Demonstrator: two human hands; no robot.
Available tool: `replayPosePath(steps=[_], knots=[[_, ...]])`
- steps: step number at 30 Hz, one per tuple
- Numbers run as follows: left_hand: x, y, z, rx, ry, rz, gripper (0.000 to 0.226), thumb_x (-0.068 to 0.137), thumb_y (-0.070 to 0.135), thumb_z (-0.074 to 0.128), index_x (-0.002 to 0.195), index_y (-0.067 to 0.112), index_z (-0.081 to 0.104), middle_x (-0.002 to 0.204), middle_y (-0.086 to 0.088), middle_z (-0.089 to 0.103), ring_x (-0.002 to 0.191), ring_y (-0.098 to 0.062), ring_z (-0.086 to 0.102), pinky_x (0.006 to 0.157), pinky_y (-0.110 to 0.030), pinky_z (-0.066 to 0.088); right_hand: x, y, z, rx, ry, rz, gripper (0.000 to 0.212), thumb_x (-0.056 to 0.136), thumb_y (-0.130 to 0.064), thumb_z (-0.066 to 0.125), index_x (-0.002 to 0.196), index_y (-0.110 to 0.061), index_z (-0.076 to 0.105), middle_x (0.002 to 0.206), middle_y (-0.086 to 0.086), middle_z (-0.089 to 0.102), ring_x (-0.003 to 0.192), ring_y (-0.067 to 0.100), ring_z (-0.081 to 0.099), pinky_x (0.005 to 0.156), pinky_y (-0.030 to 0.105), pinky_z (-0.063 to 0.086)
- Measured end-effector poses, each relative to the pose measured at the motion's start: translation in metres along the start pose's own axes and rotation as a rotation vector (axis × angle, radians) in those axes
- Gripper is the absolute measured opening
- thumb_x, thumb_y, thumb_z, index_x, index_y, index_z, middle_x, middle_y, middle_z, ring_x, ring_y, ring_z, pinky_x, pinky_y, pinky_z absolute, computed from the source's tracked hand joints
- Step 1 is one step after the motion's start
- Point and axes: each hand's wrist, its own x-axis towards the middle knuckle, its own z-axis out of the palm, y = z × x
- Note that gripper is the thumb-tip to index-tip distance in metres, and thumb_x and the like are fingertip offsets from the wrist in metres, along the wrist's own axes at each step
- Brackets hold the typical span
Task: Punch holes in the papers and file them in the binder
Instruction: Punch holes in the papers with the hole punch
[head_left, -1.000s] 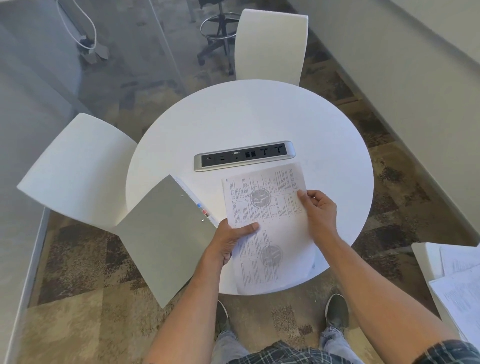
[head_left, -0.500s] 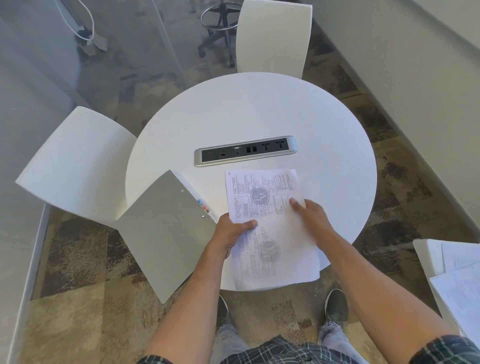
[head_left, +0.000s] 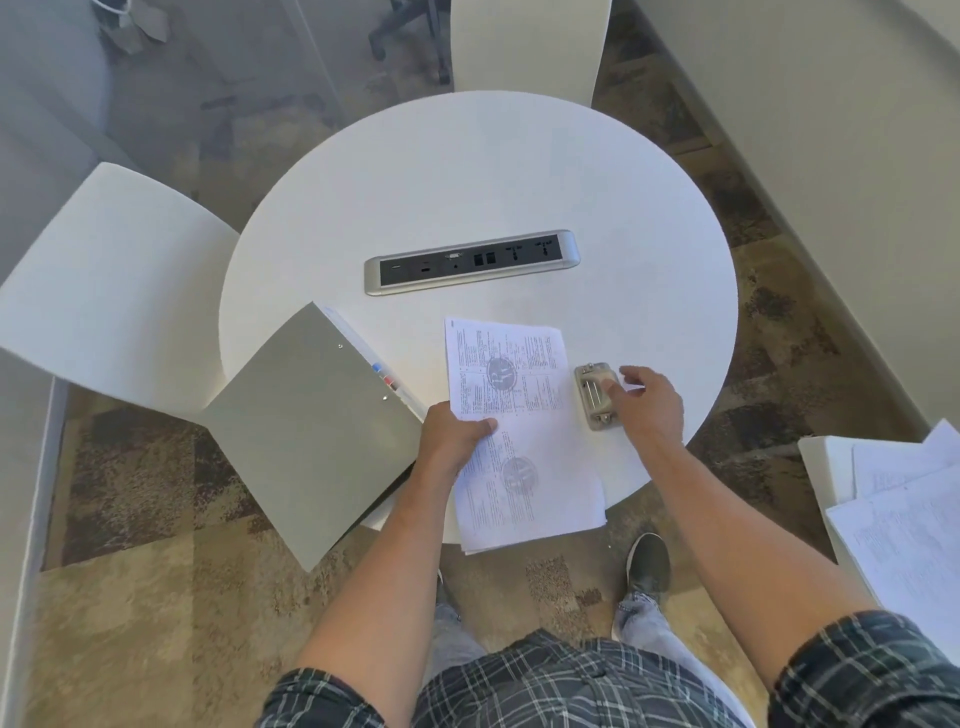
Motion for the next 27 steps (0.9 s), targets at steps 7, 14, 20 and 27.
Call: replayPosePath(steps=[7, 14, 20, 27], knots=[[0.004, -0.012, 0.01, 0.037, 0.091, -0.062, 0.029, 0.079, 0.013, 0.083, 0.107, 0.017, 0.074, 0.1, -0.001, 0.075, 0.092, -0.024, 0.072, 0.087, -0.04, 0.059, -0.001, 0.003, -0.003, 0.007, -0.032, 0.014, 0.027, 0.096, -0.044, 0.067, 0.108, -0.021, 0.073, 0.099, -0.009, 0.071, 0.088, 0.014, 0.065, 0.075, 0.031, 0.047], [0.007, -0.015, 0.012, -0.065, 0.099, -0.114, 0.035, 0.079, 0.008, 0.084, 0.112, 0.012, 0.074, 0.107, -0.005, 0.075, 0.096, -0.025, 0.071, 0.09, -0.04, 0.058, 0.003, 0.005, -0.004, 0.005, -0.043, 0.008, 0.028, 0.094, -0.045, 0.07, 0.103, -0.019, 0.075, 0.096, -0.011, 0.071, 0.088, 0.014, 0.065, 0.074, 0.03, 0.046], [0.012, -0.007, 0.017, 0.009, 0.118, -0.154, 0.039, 0.078, 0.01, 0.085, 0.115, 0.008, 0.072, 0.106, -0.005, 0.073, 0.096, -0.027, 0.07, 0.09, -0.039, 0.057, 0.008, 0.006, -0.006, 0.034, -0.07, 0.04, 0.032, 0.091, -0.045, 0.074, 0.103, -0.017, 0.077, 0.094, -0.006, 0.075, 0.083, 0.012, 0.066, 0.066, 0.026, 0.045], [0.013, -0.003, 0.021, 0.083, 0.131, -0.155, 0.029, 0.078, 0.011, 0.083, 0.105, 0.012, 0.072, 0.104, -0.006, 0.075, 0.092, -0.028, 0.071, 0.088, -0.04, 0.059, 0.008, 0.007, -0.007, 0.089, -0.07, 0.071, 0.03, 0.088, -0.046, 0.077, 0.102, -0.02, 0.075, 0.094, -0.007, 0.075, 0.082, 0.005, 0.067, 0.066, 0.027, 0.049]])
